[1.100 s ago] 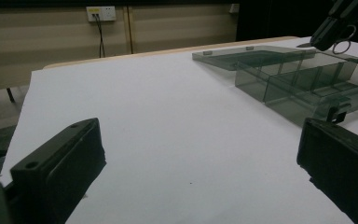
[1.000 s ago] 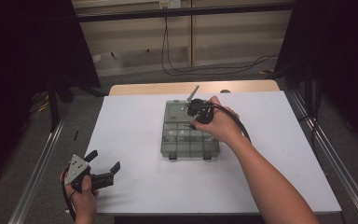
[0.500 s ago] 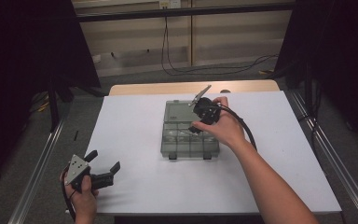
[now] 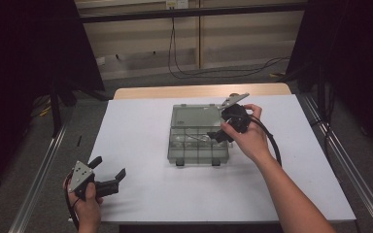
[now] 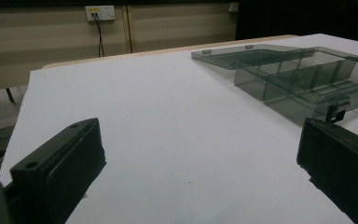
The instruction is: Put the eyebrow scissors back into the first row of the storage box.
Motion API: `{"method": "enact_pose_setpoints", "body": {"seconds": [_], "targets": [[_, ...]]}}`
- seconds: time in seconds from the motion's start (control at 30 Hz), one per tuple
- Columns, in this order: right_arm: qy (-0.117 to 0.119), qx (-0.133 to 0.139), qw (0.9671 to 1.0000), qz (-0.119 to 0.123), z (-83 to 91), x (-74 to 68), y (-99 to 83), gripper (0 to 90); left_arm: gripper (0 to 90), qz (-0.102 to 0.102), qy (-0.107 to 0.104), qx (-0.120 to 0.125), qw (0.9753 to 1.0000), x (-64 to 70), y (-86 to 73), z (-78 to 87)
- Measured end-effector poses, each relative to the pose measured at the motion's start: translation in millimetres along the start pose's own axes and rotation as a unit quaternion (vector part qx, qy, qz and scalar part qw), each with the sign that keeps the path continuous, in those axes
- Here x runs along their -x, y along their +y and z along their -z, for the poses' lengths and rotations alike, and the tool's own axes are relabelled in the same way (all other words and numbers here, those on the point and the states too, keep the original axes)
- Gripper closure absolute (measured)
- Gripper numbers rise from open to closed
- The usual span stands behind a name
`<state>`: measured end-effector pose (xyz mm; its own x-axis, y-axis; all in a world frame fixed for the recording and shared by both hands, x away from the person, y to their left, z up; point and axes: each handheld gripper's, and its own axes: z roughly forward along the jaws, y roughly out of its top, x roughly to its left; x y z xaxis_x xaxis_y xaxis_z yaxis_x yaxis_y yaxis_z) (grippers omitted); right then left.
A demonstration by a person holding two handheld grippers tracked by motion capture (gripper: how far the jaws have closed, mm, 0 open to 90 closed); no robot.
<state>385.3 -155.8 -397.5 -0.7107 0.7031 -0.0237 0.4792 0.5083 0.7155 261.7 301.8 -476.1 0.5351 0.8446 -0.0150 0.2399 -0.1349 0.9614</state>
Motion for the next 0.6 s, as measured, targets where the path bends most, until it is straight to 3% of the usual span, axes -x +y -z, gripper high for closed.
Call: {"method": "enact_pose_setpoints", "body": {"seconds": [0.1,0.6], "targets": [[0.003,0.018,0.9998,-0.01,9.8,1.6,-7.2,0.0,0.3,0.0,0.0,0.0,1.0,0.0,0.0,0.0],[-0.037,0.055,0.9963,-0.055,44.4,12.2,-61.7,0.0,0.3,-0.003,0.001,-0.001,1.0,0.2,0.0,0.1]]}}
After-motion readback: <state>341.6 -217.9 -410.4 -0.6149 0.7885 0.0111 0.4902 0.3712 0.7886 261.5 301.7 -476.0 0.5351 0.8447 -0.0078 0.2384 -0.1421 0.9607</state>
